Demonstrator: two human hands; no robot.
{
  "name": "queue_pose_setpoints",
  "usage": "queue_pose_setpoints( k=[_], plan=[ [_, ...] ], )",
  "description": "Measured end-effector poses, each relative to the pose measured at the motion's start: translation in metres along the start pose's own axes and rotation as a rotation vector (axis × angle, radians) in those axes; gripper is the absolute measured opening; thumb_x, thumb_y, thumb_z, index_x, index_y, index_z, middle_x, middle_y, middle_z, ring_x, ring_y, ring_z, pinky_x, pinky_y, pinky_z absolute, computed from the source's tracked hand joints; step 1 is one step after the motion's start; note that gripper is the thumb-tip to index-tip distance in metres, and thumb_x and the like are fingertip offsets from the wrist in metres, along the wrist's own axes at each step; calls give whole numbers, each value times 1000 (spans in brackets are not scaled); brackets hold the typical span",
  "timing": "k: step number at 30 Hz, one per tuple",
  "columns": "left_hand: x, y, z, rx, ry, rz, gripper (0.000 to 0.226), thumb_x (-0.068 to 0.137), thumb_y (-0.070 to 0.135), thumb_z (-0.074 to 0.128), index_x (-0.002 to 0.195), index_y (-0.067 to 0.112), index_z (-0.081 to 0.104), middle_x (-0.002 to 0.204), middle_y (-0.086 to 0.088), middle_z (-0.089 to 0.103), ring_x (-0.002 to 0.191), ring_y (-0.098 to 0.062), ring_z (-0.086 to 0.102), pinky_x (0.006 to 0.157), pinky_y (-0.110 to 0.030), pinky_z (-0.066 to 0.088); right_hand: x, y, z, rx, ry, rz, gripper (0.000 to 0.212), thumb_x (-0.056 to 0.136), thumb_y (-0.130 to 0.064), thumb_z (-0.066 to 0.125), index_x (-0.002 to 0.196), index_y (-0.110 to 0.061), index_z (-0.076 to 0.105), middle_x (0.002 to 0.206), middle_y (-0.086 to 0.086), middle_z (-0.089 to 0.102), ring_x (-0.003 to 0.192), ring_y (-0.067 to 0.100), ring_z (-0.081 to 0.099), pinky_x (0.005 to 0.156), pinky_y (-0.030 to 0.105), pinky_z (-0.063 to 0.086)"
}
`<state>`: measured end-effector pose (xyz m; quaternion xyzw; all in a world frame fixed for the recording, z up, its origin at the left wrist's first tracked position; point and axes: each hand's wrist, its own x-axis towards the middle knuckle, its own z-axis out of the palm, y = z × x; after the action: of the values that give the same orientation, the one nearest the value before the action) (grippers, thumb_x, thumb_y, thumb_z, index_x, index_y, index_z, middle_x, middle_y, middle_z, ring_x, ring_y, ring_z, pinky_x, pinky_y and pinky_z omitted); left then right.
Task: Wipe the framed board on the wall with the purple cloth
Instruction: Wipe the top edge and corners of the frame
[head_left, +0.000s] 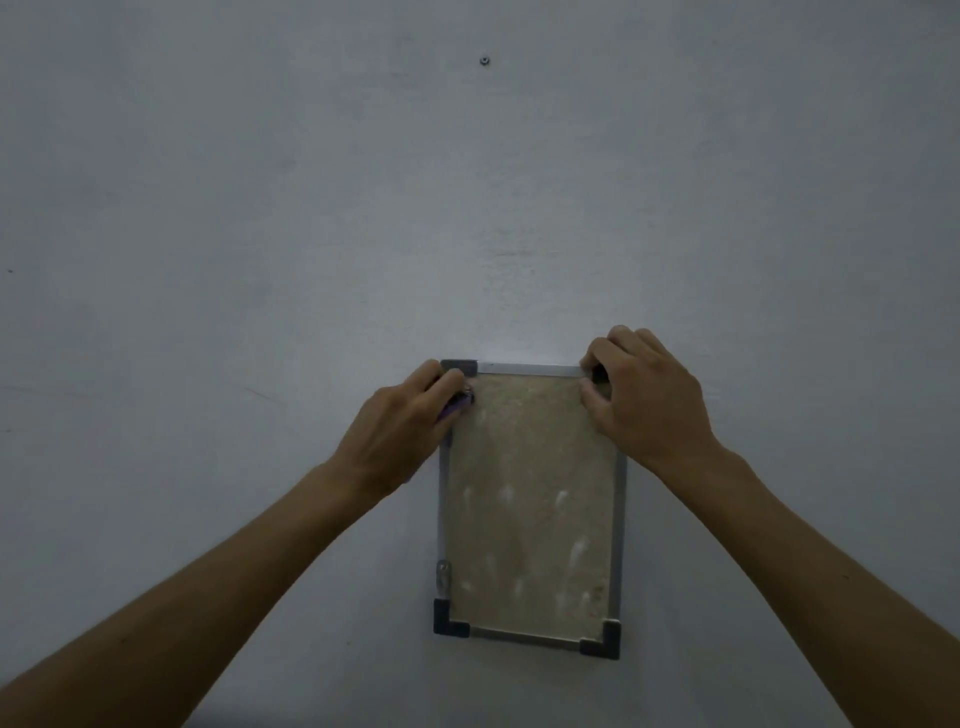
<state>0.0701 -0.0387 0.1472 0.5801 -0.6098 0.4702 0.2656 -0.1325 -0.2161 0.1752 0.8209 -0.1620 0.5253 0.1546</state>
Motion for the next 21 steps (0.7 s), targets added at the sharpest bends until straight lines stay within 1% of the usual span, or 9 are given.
queue_pose_setpoints(
  k=[4,6,9,11,13,14,17,18,21],
  plan=[
    [4,7,4,-70,134,-184,15,99,23,60,99,7,61,94,-5,58,70,-18,58,63,-34,57,5,3,-4,53,-40,9,10,92,-24,67,96,-16,65,95,-3,57,89,12,48,66,27,43],
    [-1,17,13,-77,95,-190,15,99,23,58,100,8,60,95,-5,59,71,-17,59,64,-35,57,8,5,-7,87,-70,20,11,92,-25,68,97,-16,66,95,-3,56,90,12,49,70,29,47],
    [0,17,11,-101,65,-205,14,99,25,59,99,11,59,93,-3,60,71,-14,58,66,-28,55,12,8,-10,125,-104,32,11,91,-26,69,97,-17,68,96,-2,58,92,15,52,75,33,50],
    [7,12,7,-158,179,-324,13,97,23,62,96,10,59,89,-3,61,73,-15,57,66,-26,52,13,9,-10,144,-98,35,11,91,-26,69,96,-17,68,95,-1,58,92,16,53,76,34,50],
    [8,16,9,-238,271,-445,13,97,22,63,93,10,59,86,-3,62,74,-16,57,66,-29,50,11,8,-9,144,-91,36,11,91,-27,70,95,-17,68,95,-2,57,92,16,52,76,33,50],
    [6,21,13,-246,252,-442,13,97,23,62,93,10,59,87,-3,62,75,-17,58,67,-31,50,11,7,-9,140,-90,40,11,91,-27,70,95,-17,68,96,-3,57,93,16,52,76,34,50],
    [-1,32,21,-188,95,-322,14,97,27,60,99,13,59,93,-1,61,77,-14,58,70,-29,53,10,7,-8,145,-96,51,12,90,-27,70,97,-18,67,97,-3,57,94,15,52,78,35,51],
    [-1,30,22,-178,107,-327,15,97,28,60,98,13,60,93,-1,60,76,-14,58,69,-28,53,10,7,-8,147,-93,51,12,90,-27,70,97,-18,67,97,-3,56,94,15,51,78,35,51],
    [5,26,21,-220,295,-488,14,97,24,62,94,11,59,88,-3,62,74,-14,56,66,-22,47,10,7,-7,149,-76,49,12,90,-26,71,96,-18,67,96,-5,55,92,13,50,77,33,51]
  ],
)
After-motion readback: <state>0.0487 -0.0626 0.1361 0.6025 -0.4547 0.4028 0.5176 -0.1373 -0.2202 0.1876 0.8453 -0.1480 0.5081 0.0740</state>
